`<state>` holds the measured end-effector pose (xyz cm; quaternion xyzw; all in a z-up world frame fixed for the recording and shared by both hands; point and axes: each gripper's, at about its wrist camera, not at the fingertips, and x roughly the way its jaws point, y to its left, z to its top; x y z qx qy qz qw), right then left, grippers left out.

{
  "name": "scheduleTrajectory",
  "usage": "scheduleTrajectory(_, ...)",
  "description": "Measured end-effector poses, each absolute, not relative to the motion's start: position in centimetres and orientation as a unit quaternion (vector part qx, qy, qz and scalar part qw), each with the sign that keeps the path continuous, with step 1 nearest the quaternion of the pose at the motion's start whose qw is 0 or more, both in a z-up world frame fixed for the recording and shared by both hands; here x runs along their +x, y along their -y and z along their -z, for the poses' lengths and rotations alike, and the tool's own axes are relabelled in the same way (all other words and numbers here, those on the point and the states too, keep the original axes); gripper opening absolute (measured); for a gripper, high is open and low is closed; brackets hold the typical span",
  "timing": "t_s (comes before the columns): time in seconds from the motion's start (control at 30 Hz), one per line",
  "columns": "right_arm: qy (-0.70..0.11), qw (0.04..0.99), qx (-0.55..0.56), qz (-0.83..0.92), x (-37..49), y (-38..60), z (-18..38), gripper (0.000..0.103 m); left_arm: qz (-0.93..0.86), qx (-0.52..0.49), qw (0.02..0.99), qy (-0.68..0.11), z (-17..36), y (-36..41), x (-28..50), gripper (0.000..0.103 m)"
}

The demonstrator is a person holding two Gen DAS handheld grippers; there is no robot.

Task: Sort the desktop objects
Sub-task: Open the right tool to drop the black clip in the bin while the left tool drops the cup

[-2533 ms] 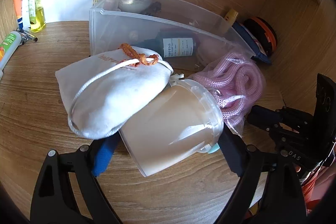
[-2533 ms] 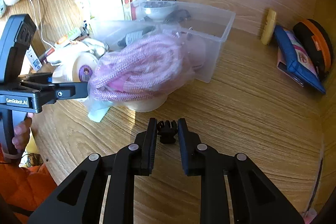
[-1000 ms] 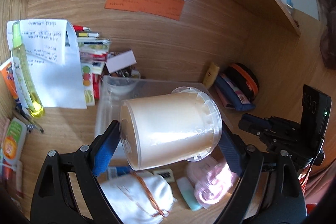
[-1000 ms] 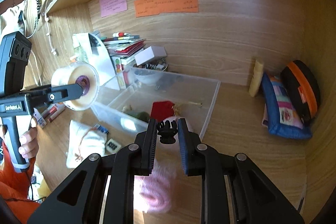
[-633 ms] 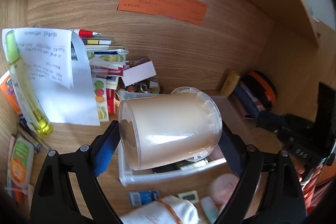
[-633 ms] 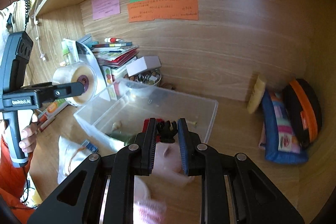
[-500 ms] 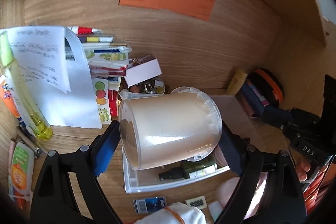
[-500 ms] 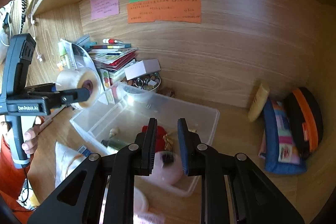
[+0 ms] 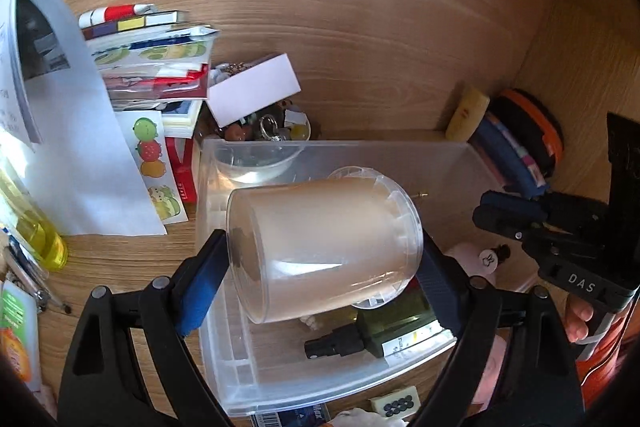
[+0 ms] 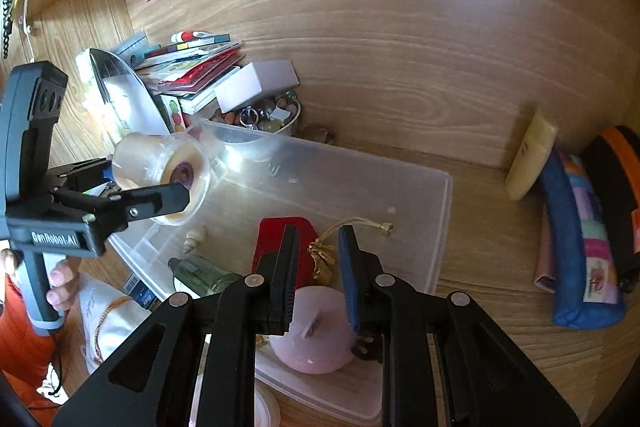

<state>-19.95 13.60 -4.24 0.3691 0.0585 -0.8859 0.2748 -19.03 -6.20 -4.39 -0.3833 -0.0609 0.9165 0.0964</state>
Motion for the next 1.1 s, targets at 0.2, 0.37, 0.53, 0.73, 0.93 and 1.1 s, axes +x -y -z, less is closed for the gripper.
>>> scheduleTrajectory(0.2, -0.063, 0.282, 0.376, 0.88, -19.9, -13.1, 4.8, 0.018, -0.916, -0.388, 0.094, 0.026, 5.0, 4.9, -19.1, 0.089)
scheduleTrajectory(0.37, -0.064, 0.286, 0.373, 0.88, -19.7, -12.8, 4.5, 0.018, -0.916, -0.392, 0.084, -0.015, 5.8, 3.5, -19.1, 0.089)
scheduleTrajectory(0.53, -0.067, 0.286, 0.374, 0.88, -19.7, -12.7, 4.5, 0.02, -0.911, -0.402, 0.083, -0.03, 6.5, 2.8, -19.4, 0.089)
scheduleTrajectory(0.73, -0.072, 0.28, 0.36, 0.887, -19.2, -12.8, 4.1, 0.04, -0.912, -0.402, 0.078, -0.031, 6.5, 2.8, -19.3, 0.089)
scheduleTrajectory(0.93, -0.083, 0.279, 0.335, 0.896, -18.5, -12.7, 3.4, 0.058, -0.923, -0.376, 0.077, -0.022, 5.5, 3.1, -18.5, 0.089)
scheduleTrajectory(1.1, -0.079, 0.283, 0.33, 0.897, -18.4, -12.9, 3.0, 0.066, -0.93, -0.361, 0.069, -0.018, 4.6, 3.4, -17.9, 0.089)
